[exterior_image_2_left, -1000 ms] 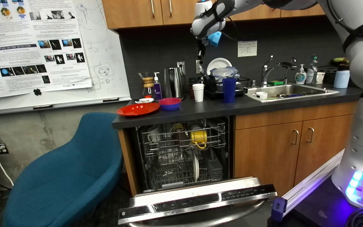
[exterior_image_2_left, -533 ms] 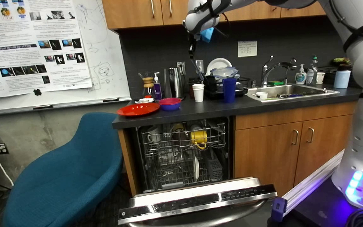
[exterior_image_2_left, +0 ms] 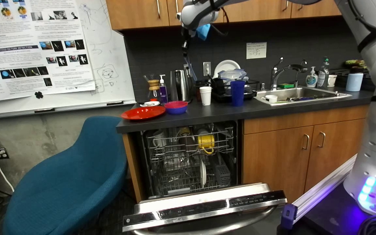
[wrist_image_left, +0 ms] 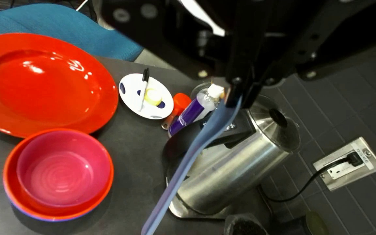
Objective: Remove the light blue fork from the drying rack and put it on the counter
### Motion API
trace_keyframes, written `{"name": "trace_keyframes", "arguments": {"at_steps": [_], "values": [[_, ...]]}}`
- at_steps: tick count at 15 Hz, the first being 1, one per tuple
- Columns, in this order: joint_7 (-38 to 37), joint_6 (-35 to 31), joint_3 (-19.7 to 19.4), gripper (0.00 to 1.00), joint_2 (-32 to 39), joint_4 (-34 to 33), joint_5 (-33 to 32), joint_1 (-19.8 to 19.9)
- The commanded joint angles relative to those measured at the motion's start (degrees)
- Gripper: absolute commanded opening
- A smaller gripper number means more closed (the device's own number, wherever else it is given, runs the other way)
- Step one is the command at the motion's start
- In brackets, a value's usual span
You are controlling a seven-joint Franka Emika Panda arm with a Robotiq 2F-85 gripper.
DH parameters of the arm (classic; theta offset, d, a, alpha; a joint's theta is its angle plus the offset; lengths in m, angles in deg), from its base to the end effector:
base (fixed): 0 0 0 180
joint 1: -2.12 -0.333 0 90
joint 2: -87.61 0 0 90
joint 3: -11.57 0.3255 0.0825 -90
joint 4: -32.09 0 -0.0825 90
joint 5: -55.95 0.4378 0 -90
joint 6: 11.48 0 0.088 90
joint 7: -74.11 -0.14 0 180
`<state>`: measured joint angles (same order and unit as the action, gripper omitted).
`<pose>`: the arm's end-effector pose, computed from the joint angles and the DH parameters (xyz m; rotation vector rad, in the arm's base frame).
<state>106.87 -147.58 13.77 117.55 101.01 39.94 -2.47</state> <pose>0.8303 0.0814 0.5311 2.4377 1.0527 0.7971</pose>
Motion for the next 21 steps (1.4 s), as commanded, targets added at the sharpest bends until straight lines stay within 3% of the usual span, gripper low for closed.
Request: {"name": "trace_keyframes", "arguments": {"at_steps": [1, 10, 16, 21], "values": [[-1.6, 1.1, 0.4, 0.01, -2.5, 4.7, 1.5, 0.2], [-4.2, 11.1, 2.1, 0.01, -2.0, 8.9, 7.7, 3.0], [-4.8, 14.6, 2.1, 0.01, -3.1, 16.8, 7.1, 2.7], [-4.8, 15.7, 2.4, 0.01, -3.0, 19.4, 6.4, 2.3]]}}
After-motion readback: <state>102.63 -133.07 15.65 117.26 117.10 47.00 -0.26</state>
